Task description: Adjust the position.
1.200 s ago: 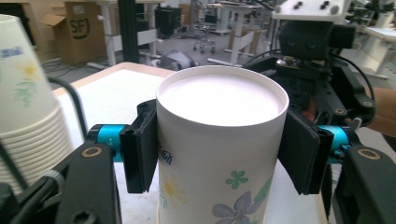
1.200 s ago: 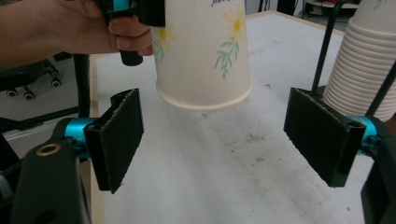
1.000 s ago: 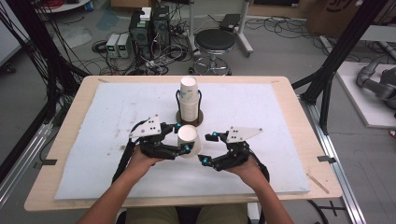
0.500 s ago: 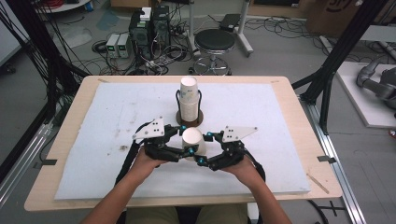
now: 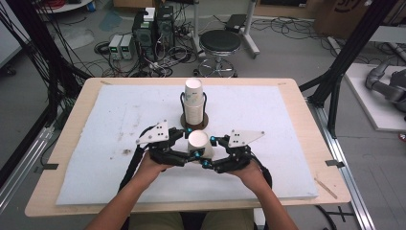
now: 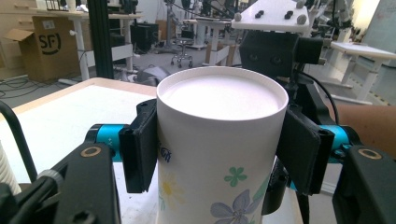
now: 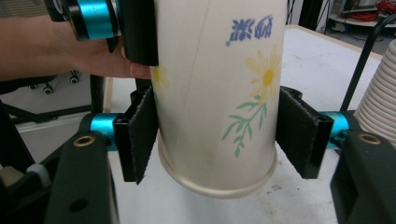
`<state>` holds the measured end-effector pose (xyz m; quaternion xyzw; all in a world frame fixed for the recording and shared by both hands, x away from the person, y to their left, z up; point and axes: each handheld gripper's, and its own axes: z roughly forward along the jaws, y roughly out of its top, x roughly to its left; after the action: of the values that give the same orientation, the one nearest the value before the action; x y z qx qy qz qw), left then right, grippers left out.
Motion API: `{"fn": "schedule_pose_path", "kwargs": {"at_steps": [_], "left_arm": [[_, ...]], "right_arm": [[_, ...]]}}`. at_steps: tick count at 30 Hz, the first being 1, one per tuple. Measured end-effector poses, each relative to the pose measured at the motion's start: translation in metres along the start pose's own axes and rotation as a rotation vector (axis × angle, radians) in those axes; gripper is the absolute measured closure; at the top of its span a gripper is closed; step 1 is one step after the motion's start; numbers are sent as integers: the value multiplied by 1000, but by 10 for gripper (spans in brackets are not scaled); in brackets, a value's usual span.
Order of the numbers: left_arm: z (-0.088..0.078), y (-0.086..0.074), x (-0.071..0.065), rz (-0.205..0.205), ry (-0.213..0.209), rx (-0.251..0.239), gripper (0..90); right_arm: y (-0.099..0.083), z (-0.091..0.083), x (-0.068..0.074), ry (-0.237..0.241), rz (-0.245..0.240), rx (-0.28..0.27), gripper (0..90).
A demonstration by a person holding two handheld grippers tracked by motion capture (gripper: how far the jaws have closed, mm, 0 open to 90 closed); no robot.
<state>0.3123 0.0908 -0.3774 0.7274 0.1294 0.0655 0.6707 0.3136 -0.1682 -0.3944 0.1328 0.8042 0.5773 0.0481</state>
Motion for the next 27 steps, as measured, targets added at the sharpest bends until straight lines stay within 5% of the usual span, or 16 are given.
{"fn": "schedule_pose_path", "kwargs": {"at_steps": [6, 10, 19, 27], "left_arm": [[2, -3, -3, 11, 22, 7, 331], [3, -3, -4, -15, 75, 28, 140], [-6, 2, -1, -32, 60, 73, 140], [-15, 13, 5, -36, 33, 167, 140]], "right_arm": [[0, -1, 0, -3, -16, 24, 363], [0, -2, 0, 0, -13, 30, 363], [1, -7, -4, -5, -23, 63, 363], [10, -8, -8, 36, -53, 163, 363]]}}
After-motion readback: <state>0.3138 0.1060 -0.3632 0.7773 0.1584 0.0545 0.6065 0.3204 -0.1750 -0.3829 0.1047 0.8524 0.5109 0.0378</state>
